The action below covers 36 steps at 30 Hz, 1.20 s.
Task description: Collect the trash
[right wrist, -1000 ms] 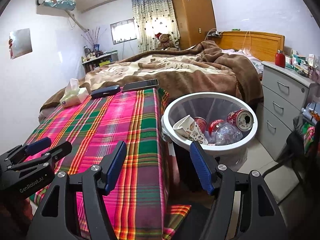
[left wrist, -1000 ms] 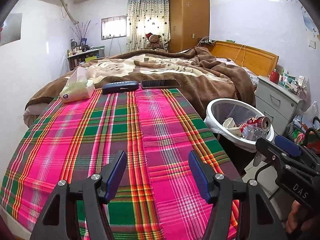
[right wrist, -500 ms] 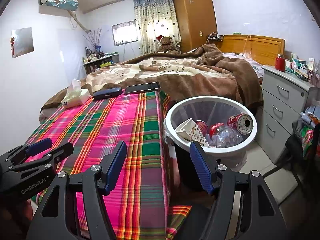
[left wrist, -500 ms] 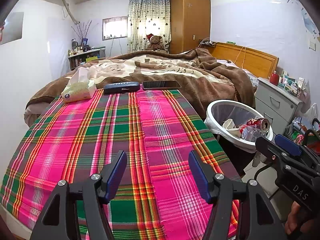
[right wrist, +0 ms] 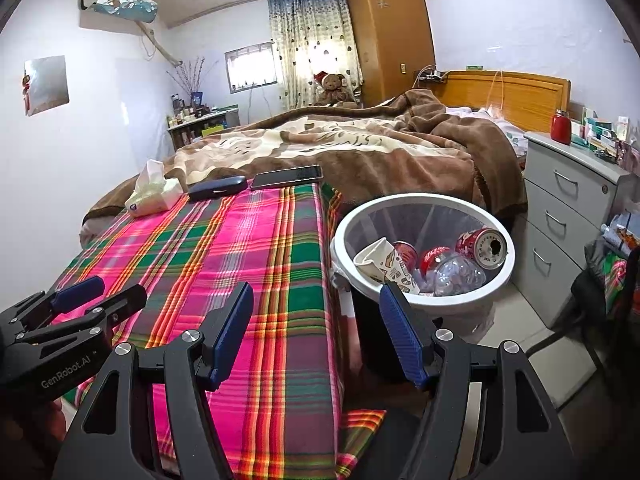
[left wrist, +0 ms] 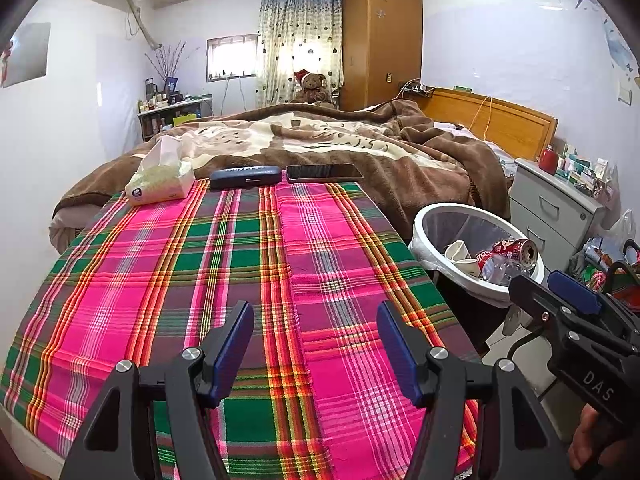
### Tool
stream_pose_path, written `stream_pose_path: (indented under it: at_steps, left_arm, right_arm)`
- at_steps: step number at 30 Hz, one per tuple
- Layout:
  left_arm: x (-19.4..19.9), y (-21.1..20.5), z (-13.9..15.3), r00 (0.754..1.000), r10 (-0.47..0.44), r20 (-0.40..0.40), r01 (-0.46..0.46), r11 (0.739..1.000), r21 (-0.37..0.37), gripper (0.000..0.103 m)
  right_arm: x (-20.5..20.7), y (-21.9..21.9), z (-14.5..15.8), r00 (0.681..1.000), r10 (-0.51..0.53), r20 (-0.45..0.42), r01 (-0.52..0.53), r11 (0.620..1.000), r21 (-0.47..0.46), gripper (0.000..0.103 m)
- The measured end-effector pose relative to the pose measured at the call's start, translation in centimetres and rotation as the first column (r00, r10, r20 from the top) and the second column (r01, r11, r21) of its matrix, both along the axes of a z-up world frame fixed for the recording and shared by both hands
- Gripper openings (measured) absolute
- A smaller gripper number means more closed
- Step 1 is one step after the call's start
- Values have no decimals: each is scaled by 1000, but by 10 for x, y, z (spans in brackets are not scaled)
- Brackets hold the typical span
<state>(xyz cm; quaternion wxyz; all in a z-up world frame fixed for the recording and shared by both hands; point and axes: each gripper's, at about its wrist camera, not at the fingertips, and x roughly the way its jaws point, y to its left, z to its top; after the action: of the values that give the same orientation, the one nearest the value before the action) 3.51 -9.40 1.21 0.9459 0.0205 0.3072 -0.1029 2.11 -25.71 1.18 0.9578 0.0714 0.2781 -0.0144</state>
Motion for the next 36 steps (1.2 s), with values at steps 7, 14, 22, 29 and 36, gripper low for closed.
stream_pose_path:
  at_steps: [7,14,22,29,36]
  left_arm:
    - [0,1,0,1000,0,-2,0,1000,0,64]
    - [-2,1,1,1000,0,0,0,1000,-1,64]
    - [-3,3,2,1000,4,0,-4,1000,-3,64]
    - [-3,3,2,1000,6,-2,-6,1000,-4,64]
    - [-3,4,1,1000,3,-4,-3,1000,-6,64]
  right_arm:
    - [0,0,0,1000,2,2,-2,1000,-1,67]
    - [0,0,0,1000,3,2,-3,1000,-1,67]
    - [1,1,1,1000,8,2,-8,1000,-4,67]
    - [2,2,0,1000,10,2,-10,1000,-7,67]
    - [2,3,0,1000,9,2,-9,1000,-7,67]
